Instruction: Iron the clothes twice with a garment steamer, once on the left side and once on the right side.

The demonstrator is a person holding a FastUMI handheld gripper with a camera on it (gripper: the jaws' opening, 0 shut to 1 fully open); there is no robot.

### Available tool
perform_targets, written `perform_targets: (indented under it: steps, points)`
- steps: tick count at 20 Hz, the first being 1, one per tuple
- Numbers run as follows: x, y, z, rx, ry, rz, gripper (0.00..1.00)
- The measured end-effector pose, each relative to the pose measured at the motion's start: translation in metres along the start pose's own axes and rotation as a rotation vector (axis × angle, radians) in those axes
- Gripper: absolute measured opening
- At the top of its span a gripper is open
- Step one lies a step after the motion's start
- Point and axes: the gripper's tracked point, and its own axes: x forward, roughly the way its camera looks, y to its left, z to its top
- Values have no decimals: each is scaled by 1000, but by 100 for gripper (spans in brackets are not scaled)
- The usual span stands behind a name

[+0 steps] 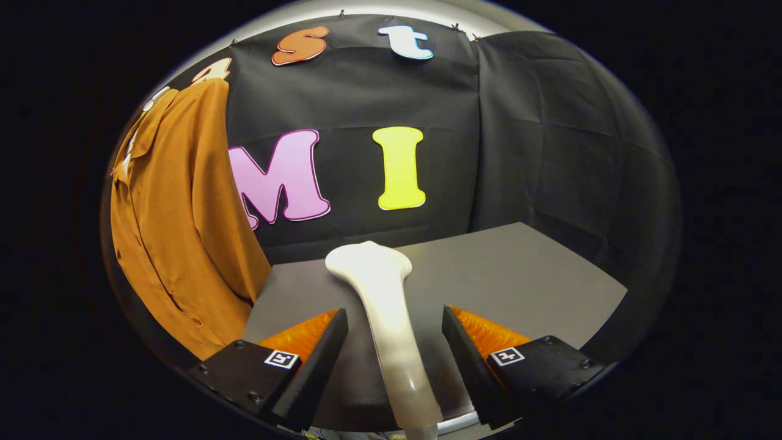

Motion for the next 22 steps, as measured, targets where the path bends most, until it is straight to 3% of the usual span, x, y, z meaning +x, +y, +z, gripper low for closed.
perform_targets:
  steps: [3,8,9,10,16,22]
  points:
    - [6,0,-10,-16,55,-7,95]
    - [5,-1,-17,-53,90,29,44]
    - [4,-4,-15,-40,87,25,44]
    - [3,-9,-14,-21,77,18,36]
    - [-22,-8,10,25,-13,36,35]
    - [-75,4,32,56,-129,-6,35]
